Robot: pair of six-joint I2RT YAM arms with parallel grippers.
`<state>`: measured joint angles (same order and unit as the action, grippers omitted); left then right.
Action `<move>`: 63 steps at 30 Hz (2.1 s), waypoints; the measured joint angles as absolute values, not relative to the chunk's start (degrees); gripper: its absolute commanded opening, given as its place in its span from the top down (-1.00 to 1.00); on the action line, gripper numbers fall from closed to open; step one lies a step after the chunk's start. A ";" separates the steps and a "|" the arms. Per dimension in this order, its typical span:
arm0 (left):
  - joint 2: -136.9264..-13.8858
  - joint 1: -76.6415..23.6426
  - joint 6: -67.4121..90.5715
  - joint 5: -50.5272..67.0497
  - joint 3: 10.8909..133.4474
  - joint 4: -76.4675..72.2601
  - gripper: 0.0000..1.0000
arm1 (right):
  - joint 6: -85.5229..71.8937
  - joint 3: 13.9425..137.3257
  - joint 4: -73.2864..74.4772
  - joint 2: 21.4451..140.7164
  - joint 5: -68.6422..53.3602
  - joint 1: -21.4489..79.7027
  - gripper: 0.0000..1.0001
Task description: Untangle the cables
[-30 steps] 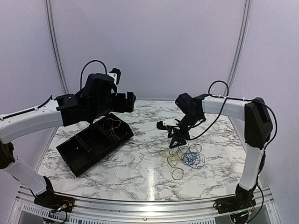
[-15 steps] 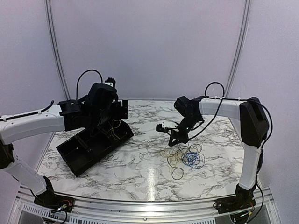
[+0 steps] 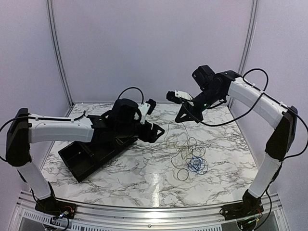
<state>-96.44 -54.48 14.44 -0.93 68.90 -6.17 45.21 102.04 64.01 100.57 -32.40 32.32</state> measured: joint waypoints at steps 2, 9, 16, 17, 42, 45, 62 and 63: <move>-100.90 -54.89 13.58 2.55 72.36 -7.79 -0.37 | 44.03 102.96 65.30 99.57 -32.86 32.32 1.00; -112.25 -55.42 16.99 8.36 79.15 -19.55 -0.26 | 40.03 106.34 68.55 99.29 -32.99 32.32 1.00; -123.74 -55.37 25.80 12.88 82.78 -32.84 -0.08 | 34.65 118.37 69.25 97.49 -35.00 32.05 1.00; -125.05 -55.35 27.00 13.80 82.78 -34.63 -0.05 | 33.61 119.63 68.75 96.57 -35.20 31.97 1.00; -129.36 -55.86 33.69 16.82 77.80 -43.05 -0.04 | 22.90 136.73 32.56 90.37 -17.58 31.86 1.00; -128.11 -55.90 32.18 15.97 76.90 -41.41 -0.15 | 24.36 130.02 30.04 86.67 -16.10 31.83 1.00; -102.98 -55.22 22.55 10.00 74.67 -30.76 -0.37 | 22.52 89.73 24.43 77.95 -17.47 27.99 1.00; -101.78 -55.09 22.02 9.30 73.97 -29.52 -0.37 | 22.50 89.03 24.43 77.97 -17.82 27.99 1.00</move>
